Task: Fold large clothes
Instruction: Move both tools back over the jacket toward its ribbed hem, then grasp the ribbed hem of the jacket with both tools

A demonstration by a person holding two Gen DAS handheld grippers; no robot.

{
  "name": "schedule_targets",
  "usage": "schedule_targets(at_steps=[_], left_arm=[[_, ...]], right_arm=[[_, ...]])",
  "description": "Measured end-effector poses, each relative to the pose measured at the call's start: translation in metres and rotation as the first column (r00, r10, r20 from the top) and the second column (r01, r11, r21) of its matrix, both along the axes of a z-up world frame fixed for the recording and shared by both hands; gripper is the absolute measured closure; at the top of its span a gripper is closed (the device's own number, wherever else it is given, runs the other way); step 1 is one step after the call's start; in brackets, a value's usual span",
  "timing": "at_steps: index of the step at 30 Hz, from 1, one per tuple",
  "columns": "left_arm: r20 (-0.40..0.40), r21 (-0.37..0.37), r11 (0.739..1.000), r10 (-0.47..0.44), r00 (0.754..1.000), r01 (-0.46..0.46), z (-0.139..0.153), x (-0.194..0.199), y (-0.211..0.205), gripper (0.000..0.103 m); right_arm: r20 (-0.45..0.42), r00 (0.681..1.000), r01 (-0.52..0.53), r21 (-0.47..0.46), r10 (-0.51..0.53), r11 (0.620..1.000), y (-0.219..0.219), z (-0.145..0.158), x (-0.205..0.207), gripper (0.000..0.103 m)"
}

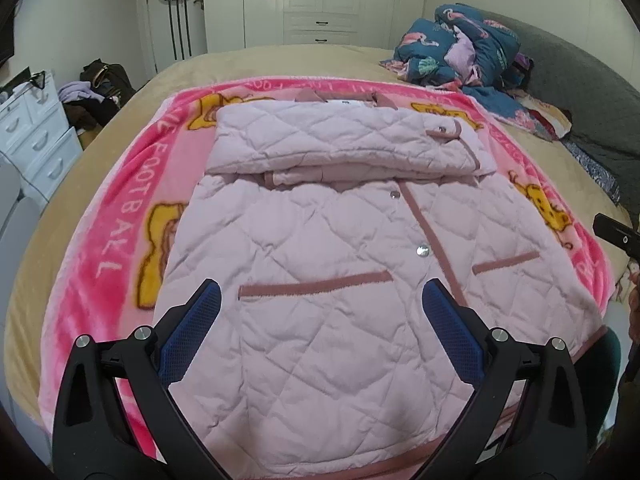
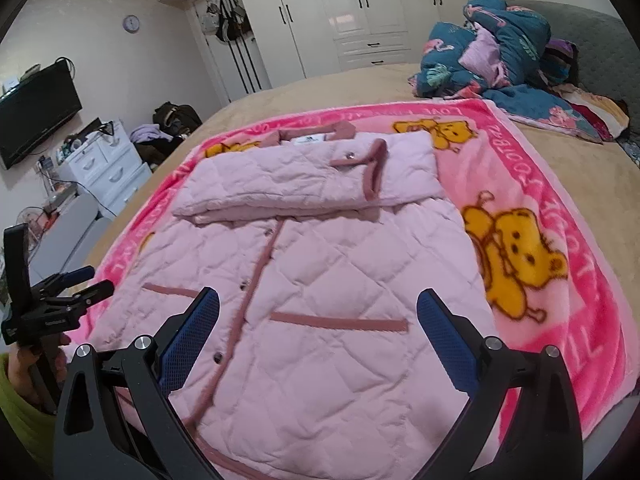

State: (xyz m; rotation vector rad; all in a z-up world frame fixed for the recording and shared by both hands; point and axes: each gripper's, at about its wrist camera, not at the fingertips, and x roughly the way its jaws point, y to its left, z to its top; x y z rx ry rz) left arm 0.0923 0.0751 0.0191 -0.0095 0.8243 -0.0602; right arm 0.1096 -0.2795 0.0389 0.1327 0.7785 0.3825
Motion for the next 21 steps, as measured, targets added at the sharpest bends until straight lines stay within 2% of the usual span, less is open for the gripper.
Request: schedule_targets(at_steps=[11,21], left_arm=[[-0.064,0.041,0.999,0.031,0.997,-0.028,-0.031,-0.006,0.013,0.008],[-0.122,0.073,0.991,0.123,0.985,-0.115,-0.055,-0.017,0.053,0.008]], right_arm=[[-0.072,0.996,0.046,-0.071,-0.051,0.996,-0.028,-0.036,-0.004,0.004],[-0.131,0.987,0.086,-0.088,-0.097,0.992,-0.053,-0.062,-0.006,0.004]])
